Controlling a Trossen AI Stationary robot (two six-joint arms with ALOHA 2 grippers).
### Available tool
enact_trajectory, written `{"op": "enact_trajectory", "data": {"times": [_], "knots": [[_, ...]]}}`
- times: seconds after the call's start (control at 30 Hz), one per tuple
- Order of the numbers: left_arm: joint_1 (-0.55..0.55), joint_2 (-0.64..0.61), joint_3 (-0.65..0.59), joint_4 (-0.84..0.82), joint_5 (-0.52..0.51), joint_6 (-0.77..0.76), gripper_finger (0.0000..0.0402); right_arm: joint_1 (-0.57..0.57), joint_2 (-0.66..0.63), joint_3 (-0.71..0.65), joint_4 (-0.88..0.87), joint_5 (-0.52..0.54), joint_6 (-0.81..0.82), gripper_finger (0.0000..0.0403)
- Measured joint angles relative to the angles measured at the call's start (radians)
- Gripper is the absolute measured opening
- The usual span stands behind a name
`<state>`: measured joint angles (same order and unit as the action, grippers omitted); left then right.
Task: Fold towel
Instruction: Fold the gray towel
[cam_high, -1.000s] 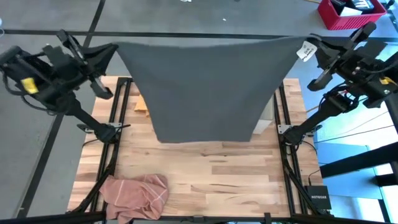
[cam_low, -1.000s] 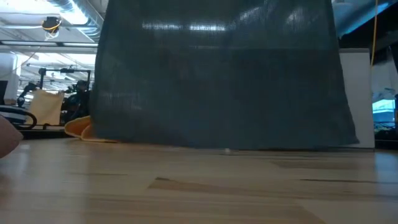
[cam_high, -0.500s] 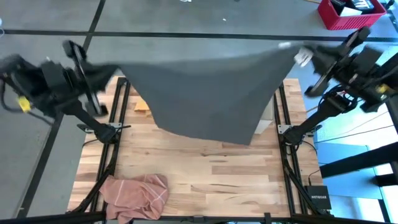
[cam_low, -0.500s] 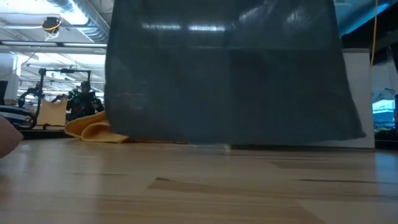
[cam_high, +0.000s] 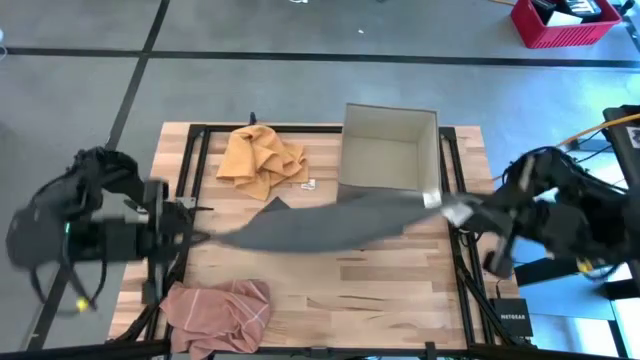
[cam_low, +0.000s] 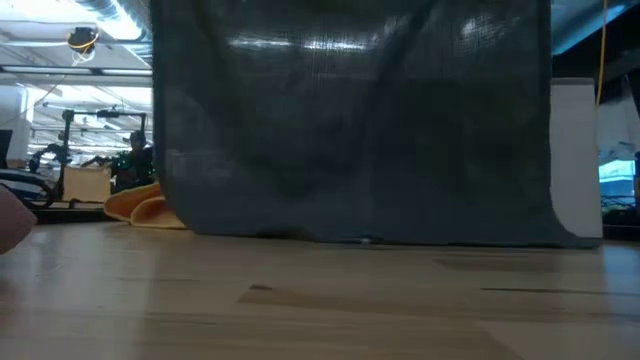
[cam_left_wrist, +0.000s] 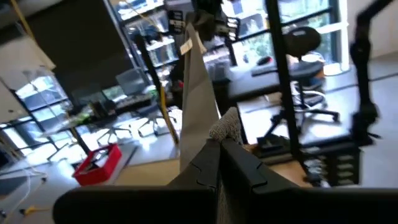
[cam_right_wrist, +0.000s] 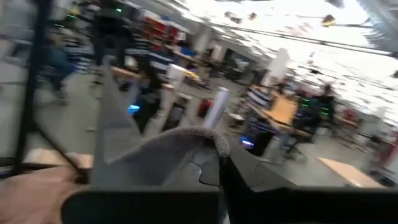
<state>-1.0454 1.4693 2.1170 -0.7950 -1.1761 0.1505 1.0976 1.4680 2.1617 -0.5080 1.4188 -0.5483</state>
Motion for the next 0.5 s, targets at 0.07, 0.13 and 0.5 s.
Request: {"op": "enact_trajectory", "data": {"times": [0.07,0.13,0.5], "knots": [[-0.037,0.030,0.000,-0.019,-0.042,-0.035,0.0001,0.037,0.026,0.002,-0.017,0.050,0.044,0.0003],[-0.066,0.057,0.000,-0.020,-0.098,-0.037,0.0001,0.059,0.053,0.002,-0.019,0.102,0.049,0.0003],[-0.108,0.073,0.000,0.423,-0.281,0.352,0.0001,0.061,0.066,0.002,0.206,0.135,-0.122,0.0004]]}}
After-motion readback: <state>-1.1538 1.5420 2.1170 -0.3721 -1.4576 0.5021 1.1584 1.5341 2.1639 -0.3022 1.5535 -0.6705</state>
